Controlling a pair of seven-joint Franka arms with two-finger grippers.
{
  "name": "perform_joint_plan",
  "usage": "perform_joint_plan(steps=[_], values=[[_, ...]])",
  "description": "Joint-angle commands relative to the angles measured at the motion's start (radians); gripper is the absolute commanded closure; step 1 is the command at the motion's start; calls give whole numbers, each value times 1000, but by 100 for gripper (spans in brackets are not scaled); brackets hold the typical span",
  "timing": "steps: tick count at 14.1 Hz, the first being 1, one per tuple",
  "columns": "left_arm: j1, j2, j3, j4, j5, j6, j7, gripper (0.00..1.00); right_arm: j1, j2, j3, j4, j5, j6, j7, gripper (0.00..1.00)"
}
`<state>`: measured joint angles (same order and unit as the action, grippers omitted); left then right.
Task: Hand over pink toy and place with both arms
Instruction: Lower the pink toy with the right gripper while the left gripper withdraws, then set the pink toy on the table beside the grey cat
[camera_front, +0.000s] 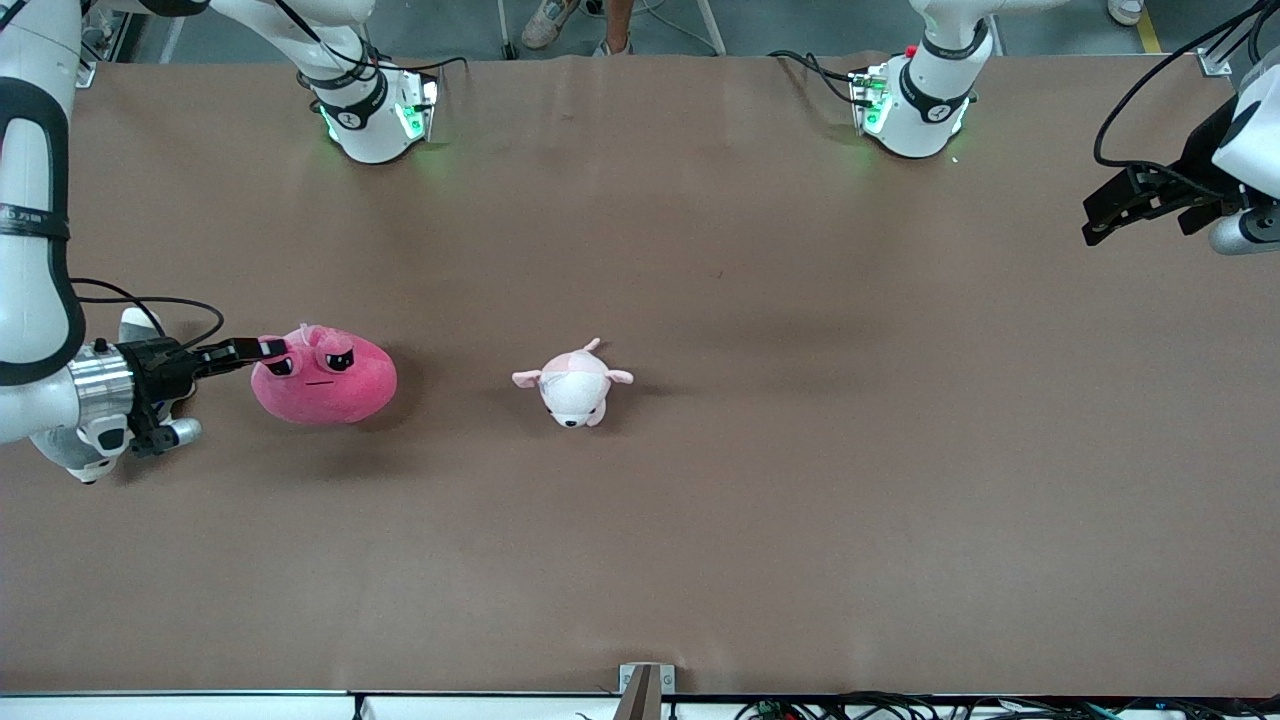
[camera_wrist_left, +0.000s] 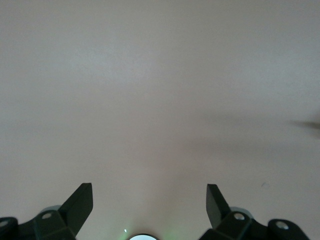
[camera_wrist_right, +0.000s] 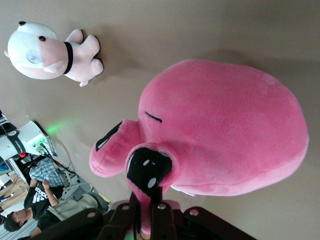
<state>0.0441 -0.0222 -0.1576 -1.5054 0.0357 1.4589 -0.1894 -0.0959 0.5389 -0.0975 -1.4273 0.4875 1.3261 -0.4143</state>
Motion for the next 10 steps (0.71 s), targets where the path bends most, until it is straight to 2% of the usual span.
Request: perform_joint_plan(steps=[1, 10], values=[[-1, -13, 1, -15, -17, 15, 13, 0, -22, 26, 16, 22, 13, -19, -35, 98], [0, -13, 1, 19, -16, 38, 16, 0, -41, 90, 16, 56, 14, -12, -95, 98]])
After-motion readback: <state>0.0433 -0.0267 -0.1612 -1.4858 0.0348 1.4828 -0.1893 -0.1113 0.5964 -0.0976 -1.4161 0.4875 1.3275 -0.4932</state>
